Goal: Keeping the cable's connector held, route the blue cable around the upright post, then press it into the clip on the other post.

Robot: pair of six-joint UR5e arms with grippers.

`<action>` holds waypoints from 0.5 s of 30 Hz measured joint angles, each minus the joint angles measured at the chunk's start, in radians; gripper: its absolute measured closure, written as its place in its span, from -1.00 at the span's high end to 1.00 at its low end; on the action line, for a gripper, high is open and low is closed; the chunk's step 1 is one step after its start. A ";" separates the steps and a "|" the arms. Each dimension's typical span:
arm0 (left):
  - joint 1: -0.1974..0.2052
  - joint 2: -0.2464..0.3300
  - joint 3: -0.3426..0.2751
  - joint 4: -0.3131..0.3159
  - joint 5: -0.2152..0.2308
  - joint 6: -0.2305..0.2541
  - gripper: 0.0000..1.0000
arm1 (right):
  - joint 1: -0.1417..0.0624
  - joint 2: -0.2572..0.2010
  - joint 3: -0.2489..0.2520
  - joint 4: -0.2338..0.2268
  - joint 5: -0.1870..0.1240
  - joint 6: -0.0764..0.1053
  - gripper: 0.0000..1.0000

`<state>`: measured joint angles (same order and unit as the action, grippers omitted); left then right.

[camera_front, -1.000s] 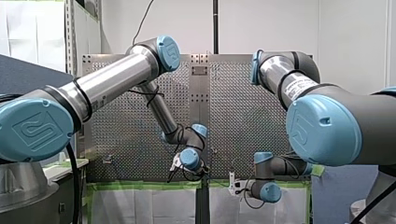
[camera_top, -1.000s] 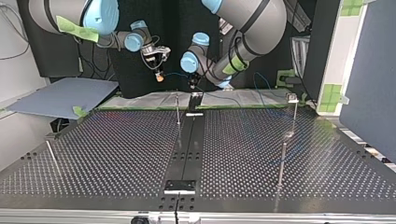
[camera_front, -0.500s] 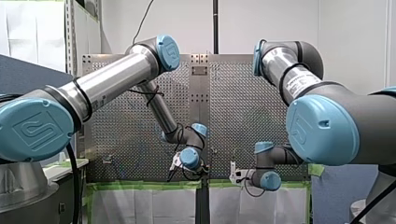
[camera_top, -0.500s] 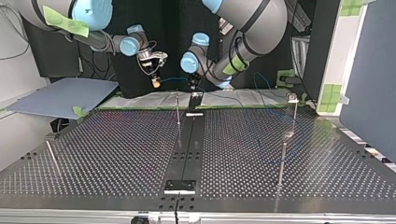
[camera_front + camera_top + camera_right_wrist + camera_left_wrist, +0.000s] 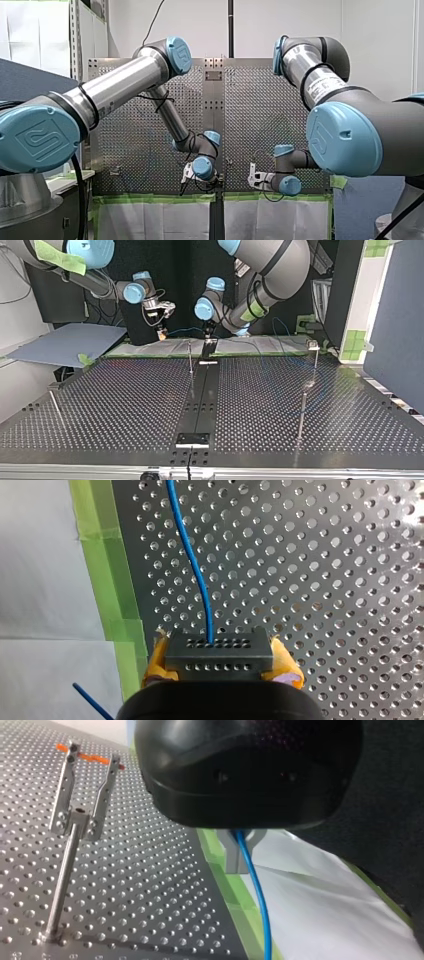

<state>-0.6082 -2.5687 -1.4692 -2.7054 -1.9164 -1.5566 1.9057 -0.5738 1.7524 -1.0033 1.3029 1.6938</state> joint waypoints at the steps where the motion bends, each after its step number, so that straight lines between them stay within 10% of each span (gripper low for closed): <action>1: 0.000 0.000 0.000 0.002 0.000 -0.003 -0.96 | 0.000 0.000 -0.001 0.000 0.000 0.002 -1.00; 15: 0.002 0.000 0.000 0.127 0.038 -0.130 -0.96 | -0.011 0.000 -0.062 0.037 0.001 -0.008 -1.00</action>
<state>-0.6060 -2.5686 -1.4692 -2.5784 -1.8782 -1.6863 1.8944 -0.5742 1.6902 -0.9659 1.3036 1.6859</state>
